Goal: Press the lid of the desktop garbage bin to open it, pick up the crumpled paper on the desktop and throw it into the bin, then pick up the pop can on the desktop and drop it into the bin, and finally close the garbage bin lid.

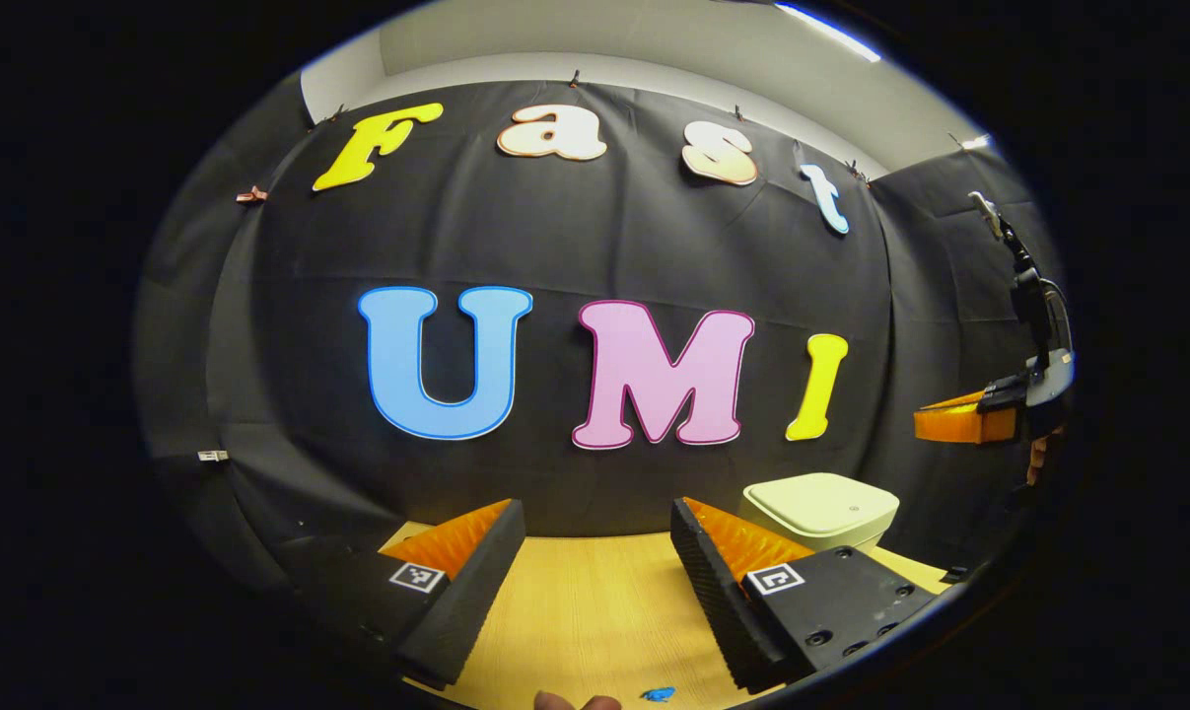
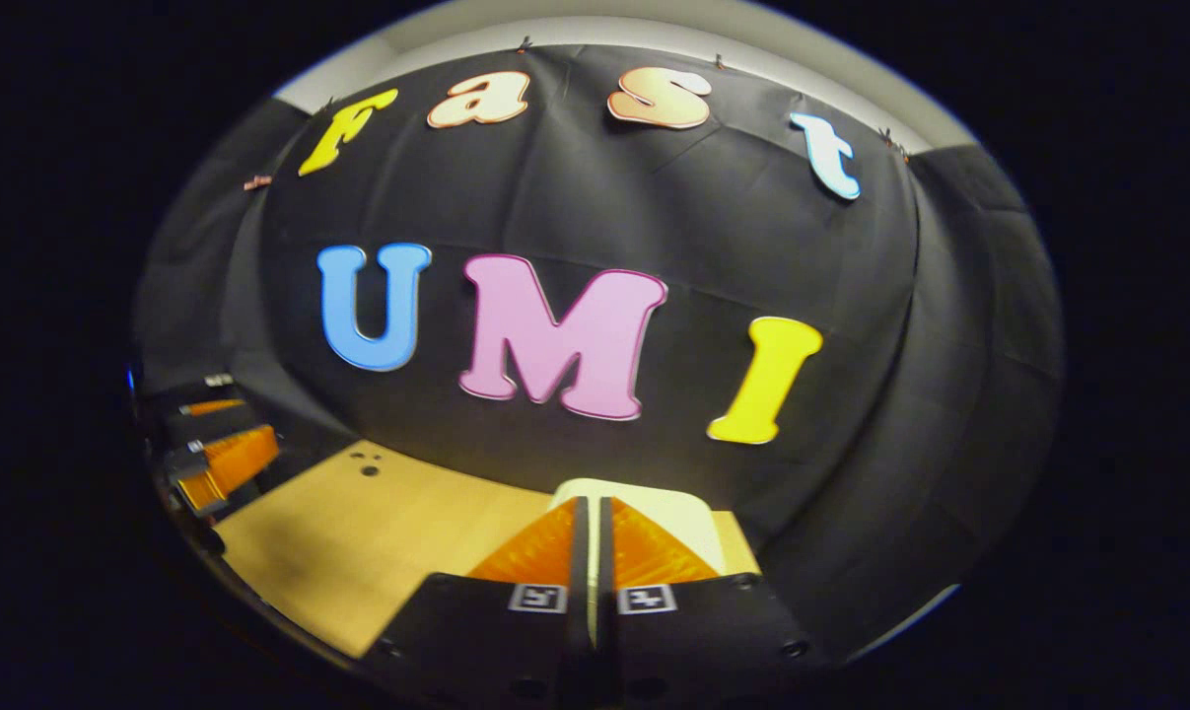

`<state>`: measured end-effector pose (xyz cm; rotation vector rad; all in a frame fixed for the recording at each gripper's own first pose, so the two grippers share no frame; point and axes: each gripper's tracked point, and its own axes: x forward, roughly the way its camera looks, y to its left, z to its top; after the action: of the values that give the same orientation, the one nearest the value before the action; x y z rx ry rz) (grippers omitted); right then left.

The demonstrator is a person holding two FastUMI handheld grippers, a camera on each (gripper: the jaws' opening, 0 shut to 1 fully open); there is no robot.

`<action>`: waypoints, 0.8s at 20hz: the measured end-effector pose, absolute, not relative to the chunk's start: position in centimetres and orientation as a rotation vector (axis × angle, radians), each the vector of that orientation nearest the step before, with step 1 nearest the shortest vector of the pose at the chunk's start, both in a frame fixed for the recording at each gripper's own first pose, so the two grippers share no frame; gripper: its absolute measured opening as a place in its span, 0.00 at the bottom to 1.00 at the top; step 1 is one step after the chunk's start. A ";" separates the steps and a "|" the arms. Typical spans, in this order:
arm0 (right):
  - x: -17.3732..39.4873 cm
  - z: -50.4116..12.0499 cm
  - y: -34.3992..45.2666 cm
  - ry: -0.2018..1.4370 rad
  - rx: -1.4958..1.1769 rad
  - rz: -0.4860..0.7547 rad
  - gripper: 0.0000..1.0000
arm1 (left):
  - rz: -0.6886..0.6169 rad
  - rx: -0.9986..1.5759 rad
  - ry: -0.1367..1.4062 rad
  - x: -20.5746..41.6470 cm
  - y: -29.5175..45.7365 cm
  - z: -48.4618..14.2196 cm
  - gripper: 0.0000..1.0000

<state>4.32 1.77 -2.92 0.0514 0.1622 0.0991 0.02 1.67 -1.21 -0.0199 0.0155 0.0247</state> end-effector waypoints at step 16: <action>13.4 -16.5 -1.0 0.666 0.144 0.157 0.05 | 0.025 -0.013 0.032 -0.3 1.2 -2.0 0.95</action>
<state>13.43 -0.96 -16.49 0.1441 0.6662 0.1572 -0.27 1.18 -2.03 -0.0134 0.0316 0.0246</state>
